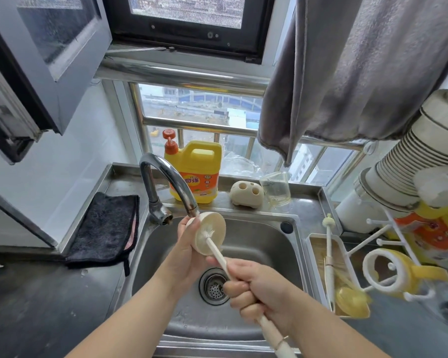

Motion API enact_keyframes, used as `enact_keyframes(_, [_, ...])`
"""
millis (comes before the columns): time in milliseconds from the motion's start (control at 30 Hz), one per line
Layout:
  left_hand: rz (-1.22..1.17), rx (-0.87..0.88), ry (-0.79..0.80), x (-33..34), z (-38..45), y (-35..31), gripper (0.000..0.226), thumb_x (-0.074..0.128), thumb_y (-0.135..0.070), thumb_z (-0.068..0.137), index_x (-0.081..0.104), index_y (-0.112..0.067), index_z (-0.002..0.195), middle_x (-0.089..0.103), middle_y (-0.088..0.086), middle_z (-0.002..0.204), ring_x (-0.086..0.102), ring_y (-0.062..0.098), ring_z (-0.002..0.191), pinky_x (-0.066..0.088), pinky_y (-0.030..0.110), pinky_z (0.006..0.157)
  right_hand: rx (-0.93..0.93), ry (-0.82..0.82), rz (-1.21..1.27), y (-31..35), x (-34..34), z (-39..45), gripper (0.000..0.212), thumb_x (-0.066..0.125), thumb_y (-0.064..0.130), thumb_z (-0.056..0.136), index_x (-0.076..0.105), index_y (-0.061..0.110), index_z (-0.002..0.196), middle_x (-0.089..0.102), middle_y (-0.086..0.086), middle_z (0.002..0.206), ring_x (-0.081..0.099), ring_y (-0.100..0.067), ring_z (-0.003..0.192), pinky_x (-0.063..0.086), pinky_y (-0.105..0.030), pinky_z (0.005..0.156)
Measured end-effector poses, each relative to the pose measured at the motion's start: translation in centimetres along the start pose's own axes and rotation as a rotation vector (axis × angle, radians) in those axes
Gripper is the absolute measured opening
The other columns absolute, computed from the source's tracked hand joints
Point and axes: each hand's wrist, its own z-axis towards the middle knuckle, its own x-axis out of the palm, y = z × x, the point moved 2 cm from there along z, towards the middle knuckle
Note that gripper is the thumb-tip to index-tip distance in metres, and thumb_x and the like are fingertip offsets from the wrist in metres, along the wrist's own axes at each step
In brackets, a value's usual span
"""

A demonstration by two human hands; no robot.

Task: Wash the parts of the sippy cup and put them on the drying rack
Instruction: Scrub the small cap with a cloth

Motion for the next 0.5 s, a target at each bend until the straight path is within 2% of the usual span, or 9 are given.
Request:
enact_keyframes(67, [0.158, -0.019, 0.065, -0.2, -0.1, 0.0, 0.060, 0.039, -0.058, 0.083, 0.043, -0.021, 0.130, 0.057, 0.006, 0.112, 0.057, 0.019, 0.088, 0.052, 0.032, 0.060, -0.029, -0.047, -0.203, -0.3, 0.0, -0.4, 0.032, 0.032, 0.025, 0.104, 0.055, 0.023, 0.127, 0.023, 0.007, 0.054, 0.019, -0.001, 0.040, 0.018, -0.010, 0.032])
enact_keyframes(133, [0.273, -0.048, 0.067, -0.5, -0.3, 0.3, 0.064, 0.032, -0.061, 0.081, 0.039, -0.029, 0.137, 0.058, 0.006, 0.117, 0.059, 0.020, 0.087, 0.051, 0.030, 0.065, -0.052, -0.105, -0.354, -0.4, -0.6, -0.7, 0.030, 0.035, 0.027, 0.103, 0.056, 0.028, 0.124, 0.028, 0.008, 0.052, 0.022, -0.003, 0.040, 0.018, -0.012, 0.034])
enact_keyframes(200, [0.214, -0.081, 0.055, -1.0, -0.3, 0.3, 0.047, 0.041, -0.046, 0.090, 0.039, -0.035, 0.136, 0.058, 0.010, 0.121, 0.062, 0.025, 0.088, 0.054, 0.033, 0.070, -0.065, -0.169, -0.460, -0.4, -1.2, -1.0, 0.029, 0.036, 0.027, 0.103, 0.056, 0.034, 0.123, 0.033, 0.009, 0.051, 0.026, -0.004, 0.040, 0.020, -0.013, 0.036])
enact_keyframes(233, [0.145, -0.106, 0.052, -1.0, -0.4, 0.0, 0.039, 0.045, -0.035, 0.094, 0.044, -0.033, 0.133, 0.059, 0.013, 0.122, 0.064, 0.028, 0.089, 0.057, 0.036, 0.070, -0.062, -0.201, -0.519, -0.4, -1.4, -1.2, 0.030, 0.036, 0.027, 0.103, 0.055, 0.038, 0.123, 0.035, 0.008, 0.052, 0.027, -0.004, 0.040, 0.022, -0.014, 0.036])
enact_keyframes(300, [0.048, -0.145, 0.057, -1.0, -0.1, -0.5, 0.039, 0.052, -0.018, 0.089, 0.051, -0.024, 0.127, 0.058, 0.016, 0.120, 0.064, 0.033, 0.088, 0.058, 0.040, 0.069, -0.062, -0.251, -0.717, -0.4, -1.7, -1.4, 0.032, 0.036, 0.028, 0.102, 0.053, 0.043, 0.125, 0.037, 0.005, 0.056, 0.032, -0.005, 0.039, 0.028, -0.016, 0.037])
enact_keyframes(367, [0.059, -0.188, 0.057, -0.6, 0.1, -0.9, 0.038, 0.058, -0.023, 0.083, 0.052, -0.018, 0.120, 0.055, 0.017, 0.117, 0.061, 0.034, 0.089, 0.058, 0.043, 0.072, -0.091, -0.312, -0.959, -0.6, -1.9, -1.5, 0.034, 0.037, 0.029, 0.101, 0.049, 0.047, 0.127, 0.042, 0.004, 0.061, 0.038, -0.004, 0.040, 0.036, -0.018, 0.039])
enact_keyframes(433, [0.130, -0.223, 0.018, -0.1, 0.4, -0.7, 0.042, 0.063, -0.042, 0.083, 0.051, -0.020, 0.117, 0.054, 0.018, 0.117, 0.059, 0.038, 0.096, 0.054, 0.054, 0.085, -0.177, -0.378, -1.145, -0.6, -2.0, -1.6, 0.034, 0.037, 0.030, 0.101, 0.049, 0.048, 0.127, 0.056, 0.005, 0.072, 0.054, -0.010, 0.055, 0.044, -0.023, 0.054])
enact_keyframes(500, [0.231, -0.179, -0.063, 0.2, 0.6, -0.5, 0.042, 0.064, -0.047, 0.081, 0.050, -0.023, 0.113, 0.052, 0.017, 0.120, 0.060, 0.038, 0.094, 0.054, 0.052, 0.080, -0.223, -0.478, -1.405, -0.4, -2.1, -1.8, 0.040, 0.034, 0.024, 0.100, 0.040, 0.042, 0.135, 0.065, -0.001, 0.097, 0.062, -0.023, 0.084, 0.044, -0.030, 0.068])
